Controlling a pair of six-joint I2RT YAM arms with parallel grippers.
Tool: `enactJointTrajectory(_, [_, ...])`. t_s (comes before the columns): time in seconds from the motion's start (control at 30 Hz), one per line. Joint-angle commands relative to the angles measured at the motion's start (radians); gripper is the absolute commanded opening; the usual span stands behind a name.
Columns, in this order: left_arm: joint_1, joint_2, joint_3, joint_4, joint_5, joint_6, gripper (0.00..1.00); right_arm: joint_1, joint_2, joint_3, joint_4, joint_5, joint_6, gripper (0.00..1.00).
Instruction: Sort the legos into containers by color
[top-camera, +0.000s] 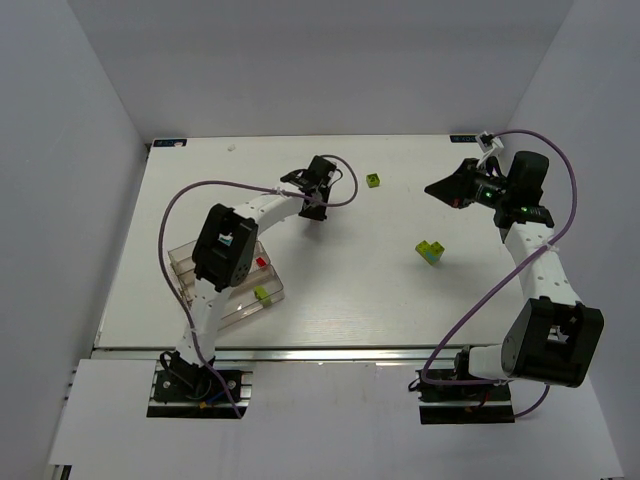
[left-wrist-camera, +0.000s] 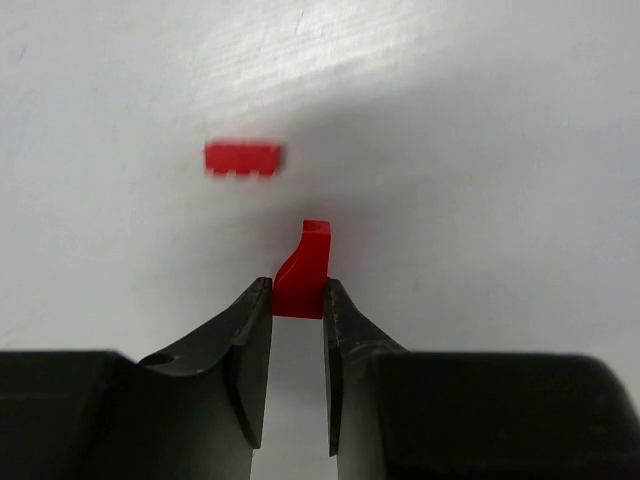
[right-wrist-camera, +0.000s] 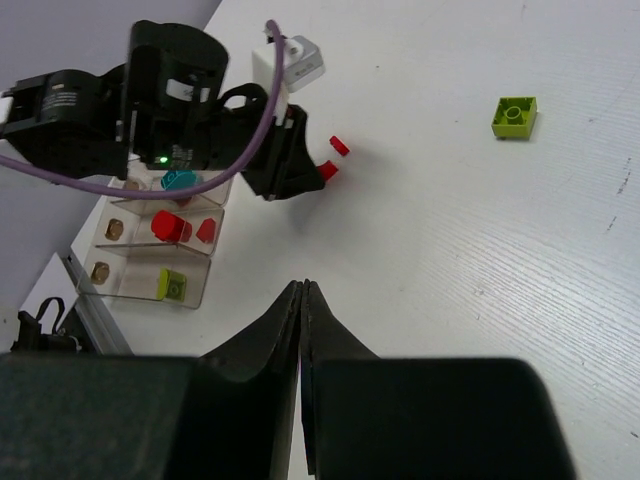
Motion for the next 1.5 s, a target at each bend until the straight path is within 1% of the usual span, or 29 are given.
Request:
enactJointTrajectory(0.0, [-0.006,-0.221,-0.1,0.036,0.026,0.018,0.08,-0.008,-0.025,-0.002,0.033,-0.027,-0.006,0.07])
enactJointTrajectory(0.03, [-0.006,-0.291,-0.129,0.036,0.028,0.017,0.07,-0.008,-0.026,-0.002,0.036,-0.029,-0.004,0.07])
enactJointTrajectory(0.1, [0.003,-0.356,-0.211,0.004,0.031,0.009,0.07,-0.006,-0.025,-0.002,0.033,-0.027,-0.002,0.07])
enactJointTrajectory(0.13, [0.003,-0.429,-0.241,-0.004,0.023,0.003,0.07,-0.008,-0.025,-0.003,0.033,-0.03,-0.002,0.07])
enactJointTrajectory(0.17, [0.003,-0.468,-0.318,-0.004,0.016,0.0,0.07,-0.008,-0.023,-0.003,0.033,-0.03,-0.002,0.08])
enactJointTrajectory(0.23, [0.003,-0.546,-0.396,0.004,0.011,-0.003,0.07,-0.008,-0.025,-0.005,0.034,-0.03,-0.002,0.08])
enactJointTrajectory(0.27, [0.003,-0.618,-0.46,0.004,0.006,-0.014,0.07,-0.006,-0.022,-0.005,0.036,-0.03,-0.004,0.08])
enactJointTrajectory(0.33, [0.014,-0.675,-0.51,-0.038,0.0,-0.032,0.07,-0.008,-0.021,-0.008,0.036,-0.033,-0.001,0.08])
enactJointTrajectory(0.37, [0.014,-0.717,-0.542,-0.089,-0.007,-0.055,0.08,-0.006,-0.018,-0.006,0.037,-0.035,-0.002,0.08])
enactJointTrajectory(0.4, [0.014,-0.738,-0.56,-0.117,-0.05,-0.067,0.08,-0.006,-0.018,-0.006,0.039,-0.035,-0.001,0.08])
enactJointTrajectory(0.5, [0.023,-0.812,-0.631,-0.186,-0.107,-0.087,0.08,-0.006,-0.018,-0.008,0.037,-0.038,0.001,0.08])
enactJointTrajectory(0.6, [0.023,-0.838,-0.672,-0.249,-0.136,-0.11,0.08,-0.005,-0.017,-0.011,0.039,-0.043,0.004,0.08])
enactJointTrajectory(0.67, [0.023,-0.846,-0.692,-0.283,-0.187,-0.133,0.08,-0.006,-0.015,-0.011,0.037,-0.049,0.007,0.08])
enactJointTrajectory(0.77, [0.023,-0.887,-0.749,-0.259,-0.221,-0.144,0.09,-0.006,-0.023,-0.016,0.039,-0.046,0.007,0.08])
enactJointTrajectory(0.9, [0.032,-0.869,-0.746,-0.283,-0.248,-0.163,0.12,-0.003,-0.018,-0.016,0.037,-0.058,0.01,0.08])
enactJointTrajectory(0.93, [0.032,-0.854,-0.748,-0.28,-0.245,-0.163,0.26,-0.006,-0.018,-0.014,0.039,-0.058,0.01,0.09])
enactJointTrajectory(0.97, [0.032,-0.843,-0.748,-0.282,-0.251,-0.163,0.35,-0.006,-0.02,-0.014,0.037,-0.058,0.007,0.11])
enactJointTrajectory(1.03, [0.032,-0.826,-0.746,-0.28,-0.267,-0.166,0.5,-0.006,-0.02,-0.016,0.037,-0.063,0.01,0.12])
enactJointTrajectory(1.07, [0.032,-0.812,-0.742,-0.277,-0.279,-0.169,0.62,-0.006,-0.021,-0.014,0.039,-0.067,0.007,0.14])
enactJointTrajectory(1.13, [0.032,-0.802,-0.732,-0.273,-0.293,-0.169,0.69,-0.005,-0.021,-0.014,0.037,-0.072,0.005,0.16])
enactJointTrajectory(1.23, [0.032,-0.775,-0.7,-0.282,-0.311,-0.164,0.7,-0.003,-0.02,-0.013,0.037,-0.079,-0.002,0.18])
enactJointTrajectory(1.3, [0.032,-0.769,-0.667,-0.285,-0.314,-0.163,0.68,-0.003,-0.017,-0.01,0.037,-0.078,-0.009,0.19])
enactJointTrajectory(1.33, [0.032,-0.775,-0.654,-0.276,-0.296,-0.158,0.64,-0.005,-0.02,-0.01,0.039,-0.078,-0.021,0.19])
enactJointTrajectory(1.37, [0.032,-0.783,-0.641,-0.232,-0.264,-0.132,0.36,-0.002,-0.018,-0.01,0.037,-0.079,-0.031,0.19])
enactJointTrajectory(1.4, [0.032,-0.803,-0.618,-0.19,-0.157,-0.118,0.17,0.0,-0.018,-0.01,0.036,-0.09,-0.042,0.18])
enactJointTrajectory(1.43, [0.032,-0.809,-0.607,-0.103,-0.1,-0.089,0.02,0.001,-0.02,-0.01,0.037,-0.095,-0.067,0.16])
enactJointTrajectory(1.47, [0.032,-0.809,-0.59,-0.07,-0.04,-0.083,0.0,0.003,-0.02,-0.01,0.033,-0.096,-0.074,0.1])
